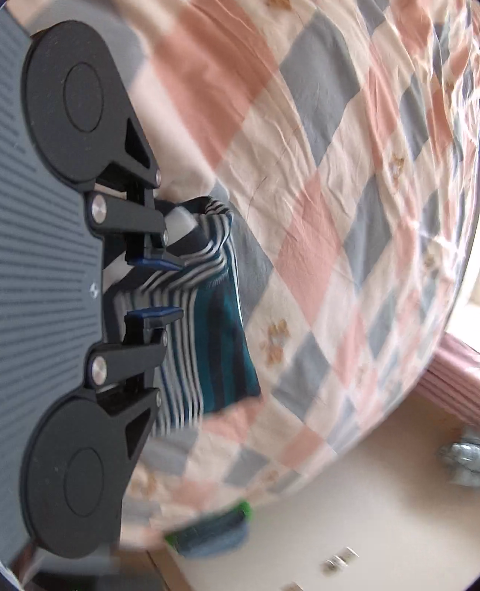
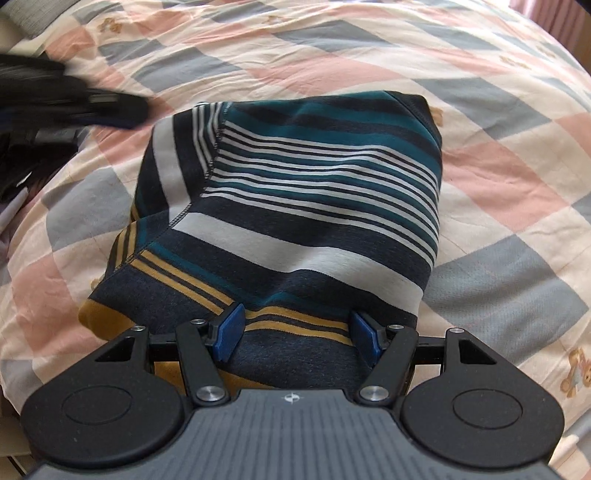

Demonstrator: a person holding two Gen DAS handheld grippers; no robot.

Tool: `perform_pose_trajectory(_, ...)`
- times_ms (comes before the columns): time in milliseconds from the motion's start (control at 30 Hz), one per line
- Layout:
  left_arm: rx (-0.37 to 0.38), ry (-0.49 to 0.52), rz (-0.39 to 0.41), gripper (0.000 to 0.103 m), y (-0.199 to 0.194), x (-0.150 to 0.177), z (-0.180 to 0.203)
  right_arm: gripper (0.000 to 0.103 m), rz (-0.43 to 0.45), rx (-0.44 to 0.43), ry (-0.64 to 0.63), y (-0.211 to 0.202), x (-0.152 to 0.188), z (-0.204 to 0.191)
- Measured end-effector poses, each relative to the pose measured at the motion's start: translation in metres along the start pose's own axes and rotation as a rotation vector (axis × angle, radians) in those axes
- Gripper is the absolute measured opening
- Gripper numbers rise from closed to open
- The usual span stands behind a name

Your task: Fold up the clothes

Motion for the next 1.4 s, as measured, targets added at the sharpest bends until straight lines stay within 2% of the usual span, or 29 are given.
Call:
perform_pose_trajectory(133, -0.057, -0.018, -0.097, 0.004, 0.065, -0.001, -0.025, 0.069, 0.014, -0.024, -0.037, 0.0, 0.003, -0.001)
perform_pose_trajectory(200, -0.036, -0.042, -0.119, 0.003, 0.071, -0.002, -0.032, 0.073, 0.023, -0.046, -0.038, 0.001, 0.004, -0.001)
perform_pose_trajectory(300, -0.031, -0.036, -0.081, 0.003, 0.041, -0.007, -0.026, 0.08, 0.021, -0.12, 0.012, -0.005, -0.001, 0.006)
perform_pose_trajectory(367, -0.038, -0.027, -0.043, 0.003, 0.011, -0.007, -0.021, 0.079, 0.036, -0.185, 0.071, -0.014, -0.004, 0.018)
perform_pose_trajectory(433, -0.013, 0.01, -0.027, 0.003, -0.02, 0.004, -0.007, 0.077, 0.074, -0.232, 0.148, -0.027, -0.005, 0.034)
perform_pose_trajectory(500, 0.021, 0.064, -0.046, 0.003, -0.044, 0.025, 0.011, 0.075, 0.114, -0.241, 0.2, -0.04, -0.006, 0.048)
perform_pose_trajectory(533, 0.042, 0.094, -0.063, 0.004, -0.051, 0.037, 0.021, 0.074, 0.124, -0.237, 0.203, -0.044, -0.007, 0.052)
perform_pose_trajectory(567, 0.039, 0.12, -0.083, 0.005, -0.05, 0.052, 0.027, 0.064, 0.13, -0.232, 0.199, -0.047, -0.008, 0.054)
perform_pose_trajectory(600, 0.037, 0.145, -0.104, 0.005, -0.048, 0.066, 0.033, 0.05, 0.131, -0.223, 0.184, -0.047, -0.009, 0.054)
perform_pose_trajectory(667, 0.029, 0.19, -0.144, 0.006, -0.045, 0.094, 0.045, 0.044, 0.119, -0.219, 0.145, -0.043, -0.013, 0.052)
perform_pose_trajectory(767, -0.033, 0.152, -0.17, 0.007, -0.021, 0.123, 0.033, 0.044, 0.086, -0.206, 0.068, -0.022, -0.014, 0.045)
perform_pose_trajectory(867, -0.045, 0.111, -0.165, 0.007, -0.015, 0.128, 0.031, 0.044, 0.01, -0.178, -0.021, 0.005, -0.009, 0.04)
perform_pose_trajectory(933, -0.051, 0.109, -0.162, 0.007, -0.016, 0.126, 0.032, 0.044, -0.004, -0.186, -0.025, 0.001, -0.017, 0.043)
perform_pose_trajectory(1000, -0.053, 0.086, -0.159, 0.007, -0.017, 0.124, 0.03, 0.039, -0.007, -0.203, -0.014, -0.009, -0.026, 0.048)
perform_pose_trajectory(1100, -0.058, 0.068, -0.156, 0.007, -0.016, 0.122, 0.029, 0.04, 0.09, -0.169, -0.008, -0.029, -0.05, 0.06)
perform_pose_trajectory(1200, -0.067, 0.064, -0.157, 0.007, -0.015, 0.121, 0.029, 0.04, 0.149, -0.117, -0.015, -0.021, -0.076, 0.068)
perform_pose_trajectory(1333, -0.076, 0.054, -0.163, 0.008, -0.014, 0.119, 0.028, 0.043, 0.039, -0.08, -0.024, 0.035, -0.076, 0.075)
perform_pose_trajectory(1400, -0.095, 0.042, -0.172, 0.008, -0.013, 0.117, 0.028, 0.044, 0.024, -0.091, 0.014, 0.04, -0.078, 0.078)
Point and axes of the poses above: each gripper's, at about its wrist camera, not at the fingertips, and y roughly the way its jaws point, z to its right, x to its underside, the point moved 8 cm from there along y, roughly the way its jaws point, and after that the axes turned 2 degrees about -y, right-handed, at the moved point
